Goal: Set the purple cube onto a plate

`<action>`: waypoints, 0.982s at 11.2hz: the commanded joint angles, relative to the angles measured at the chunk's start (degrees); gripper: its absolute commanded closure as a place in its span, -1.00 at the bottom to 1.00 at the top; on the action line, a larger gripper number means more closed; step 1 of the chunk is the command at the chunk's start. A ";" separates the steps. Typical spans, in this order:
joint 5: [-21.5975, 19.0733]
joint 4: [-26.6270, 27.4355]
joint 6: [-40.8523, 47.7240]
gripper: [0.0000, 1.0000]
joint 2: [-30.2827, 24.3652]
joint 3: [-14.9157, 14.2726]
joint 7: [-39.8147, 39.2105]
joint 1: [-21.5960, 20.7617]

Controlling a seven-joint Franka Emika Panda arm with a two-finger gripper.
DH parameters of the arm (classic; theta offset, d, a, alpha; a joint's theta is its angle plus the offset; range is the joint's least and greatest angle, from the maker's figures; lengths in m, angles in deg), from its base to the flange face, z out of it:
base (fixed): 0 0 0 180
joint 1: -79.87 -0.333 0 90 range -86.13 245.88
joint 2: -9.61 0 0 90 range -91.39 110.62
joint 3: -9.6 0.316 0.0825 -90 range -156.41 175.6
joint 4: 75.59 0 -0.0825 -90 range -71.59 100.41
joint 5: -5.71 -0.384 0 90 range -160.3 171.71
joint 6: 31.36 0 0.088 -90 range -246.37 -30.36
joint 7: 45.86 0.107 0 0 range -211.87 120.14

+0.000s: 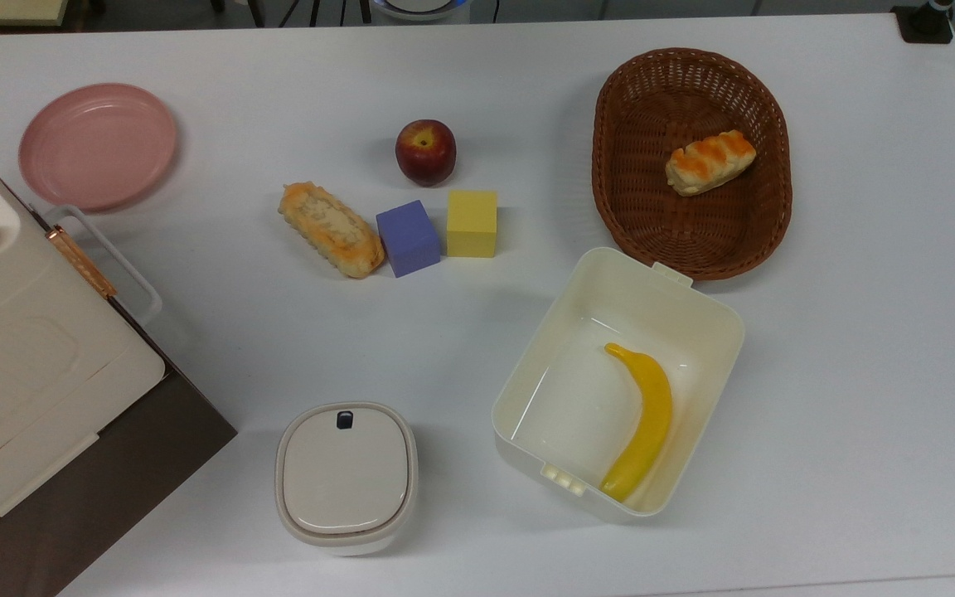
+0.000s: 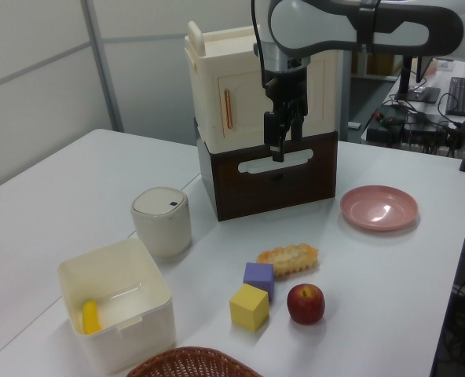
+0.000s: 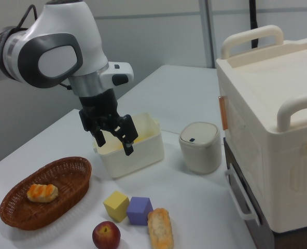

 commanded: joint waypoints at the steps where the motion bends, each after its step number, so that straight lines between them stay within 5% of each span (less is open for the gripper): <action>1: -0.30 -0.02 1.49 -1.00 -0.26 -0.18 1.18 -0.43; 7: -0.47 1.22 1.39 -1.00 0.26 -0.18 -2.41 -0.60; 11: 0.40 2.62 -2.72 -1.00 4.56 -0.26 -15.84 -1.48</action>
